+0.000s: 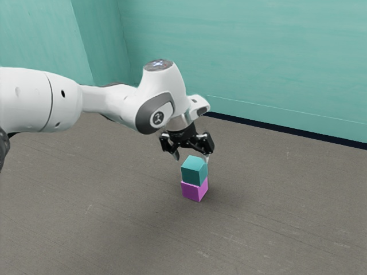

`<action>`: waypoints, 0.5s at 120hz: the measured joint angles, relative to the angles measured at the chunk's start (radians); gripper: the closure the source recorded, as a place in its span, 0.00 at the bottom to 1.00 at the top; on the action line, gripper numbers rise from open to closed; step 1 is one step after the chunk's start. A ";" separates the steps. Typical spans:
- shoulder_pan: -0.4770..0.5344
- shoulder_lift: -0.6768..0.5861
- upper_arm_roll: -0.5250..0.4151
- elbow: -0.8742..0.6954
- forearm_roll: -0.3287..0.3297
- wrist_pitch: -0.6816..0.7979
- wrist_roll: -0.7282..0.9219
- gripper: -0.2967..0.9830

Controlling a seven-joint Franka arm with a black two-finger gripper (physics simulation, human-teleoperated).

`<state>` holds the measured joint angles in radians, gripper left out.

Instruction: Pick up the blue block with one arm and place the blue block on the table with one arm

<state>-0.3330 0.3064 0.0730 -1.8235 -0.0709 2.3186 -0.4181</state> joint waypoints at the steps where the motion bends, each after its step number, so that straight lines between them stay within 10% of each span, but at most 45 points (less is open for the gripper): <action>1: 0.000 0.000 0.000 -0.001 0.000 0.001 0.003 0.23; 60: 0.004 0.039 0.004 -0.002 -0.007 0.040 0.111 0.23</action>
<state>-0.3293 0.3455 0.0767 -1.8250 -0.0780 2.3589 -0.3076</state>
